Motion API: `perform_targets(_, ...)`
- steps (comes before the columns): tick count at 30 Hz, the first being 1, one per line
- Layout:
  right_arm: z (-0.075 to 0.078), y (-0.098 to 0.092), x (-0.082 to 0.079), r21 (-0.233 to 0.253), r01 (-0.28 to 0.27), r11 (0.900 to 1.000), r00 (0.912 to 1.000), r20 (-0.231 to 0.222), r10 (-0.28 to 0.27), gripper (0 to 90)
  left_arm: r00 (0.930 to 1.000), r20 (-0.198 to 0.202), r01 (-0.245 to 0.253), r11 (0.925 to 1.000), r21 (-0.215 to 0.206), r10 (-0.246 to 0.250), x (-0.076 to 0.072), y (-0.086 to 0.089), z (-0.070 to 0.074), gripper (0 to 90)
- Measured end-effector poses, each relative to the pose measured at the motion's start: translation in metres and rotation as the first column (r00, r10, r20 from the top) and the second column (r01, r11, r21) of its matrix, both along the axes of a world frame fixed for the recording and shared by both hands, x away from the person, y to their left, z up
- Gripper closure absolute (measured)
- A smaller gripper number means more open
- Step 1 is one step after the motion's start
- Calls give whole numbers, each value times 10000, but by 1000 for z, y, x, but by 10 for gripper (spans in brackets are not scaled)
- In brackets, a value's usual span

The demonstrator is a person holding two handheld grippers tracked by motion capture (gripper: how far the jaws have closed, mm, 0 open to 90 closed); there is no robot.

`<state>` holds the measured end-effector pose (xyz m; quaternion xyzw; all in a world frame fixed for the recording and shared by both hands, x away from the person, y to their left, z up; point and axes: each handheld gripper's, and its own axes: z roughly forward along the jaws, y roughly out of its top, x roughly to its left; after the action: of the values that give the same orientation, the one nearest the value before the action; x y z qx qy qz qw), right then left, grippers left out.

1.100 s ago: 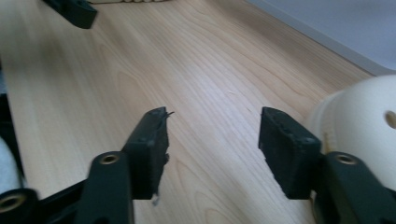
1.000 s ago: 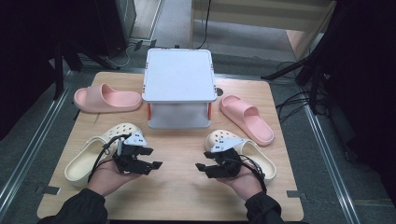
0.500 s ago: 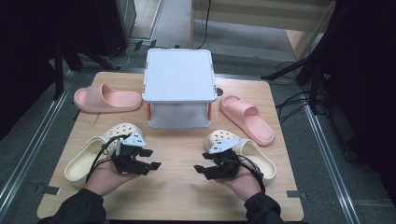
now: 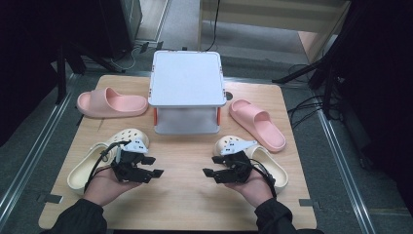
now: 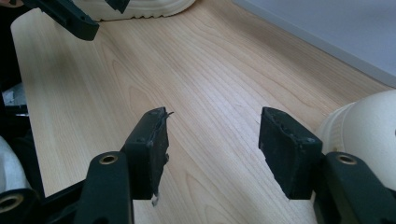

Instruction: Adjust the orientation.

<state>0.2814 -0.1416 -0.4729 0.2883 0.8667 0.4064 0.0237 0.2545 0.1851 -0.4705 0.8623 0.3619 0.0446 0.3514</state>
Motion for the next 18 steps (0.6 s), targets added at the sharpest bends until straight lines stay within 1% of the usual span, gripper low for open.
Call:
perform_targets(1,0,1,1,-4,-6,10000,10000,-68,5,434,10000,15,-53,10000,-17,53,-1,2,0,431)
perform_targets(3,0,2,2,-109,-118,9999,9999,17,118,434,9999,51,-98,9999,-26,98,-2,5,1,436)
perform_targets(4,0,2,3,-181,-149,9997,9999,-7,148,434,9998,-1,-173,9998,-81,173,-4,7,2,440)
perform_targets(6,0,4,4,-282,-254,9993,9997,13,254,434,9996,22,-273,9996,-114,273,-5,10,2,449)
perform_targets(8,-1,6,4,-394,-372,9985,9993,61,375,434,9992,-26,-389,9991,-166,388,-8,16,3,459)
perform_targets(9,-1,8,5,-452,-518,9976,9985,135,524,433,9990,-91,-447,9989,-162,445,-9,19,4,466)
perform_targets(12,-1,10,5,-540,-570,9969,9982,175,580,426,9983,-73,-573,9982,-178,572,-12,26,7,476)
perform_targets(13,-1,11,5,-560,-605,9966,9980,173,615,425,9983,-13,-590,9981,-184,590,-13,29,7,479)
perform_targets(14,-1,11,5,-589,-614,9964,9979,184,626,424,9977,-37,-671,9975,-230,670,-14,31,8,482)
perform_targets(18,-1,13,7,-658,-703,9954,9972,222,719,421,9955,-164,-936,9954,-197,933,-18,43,9,485)
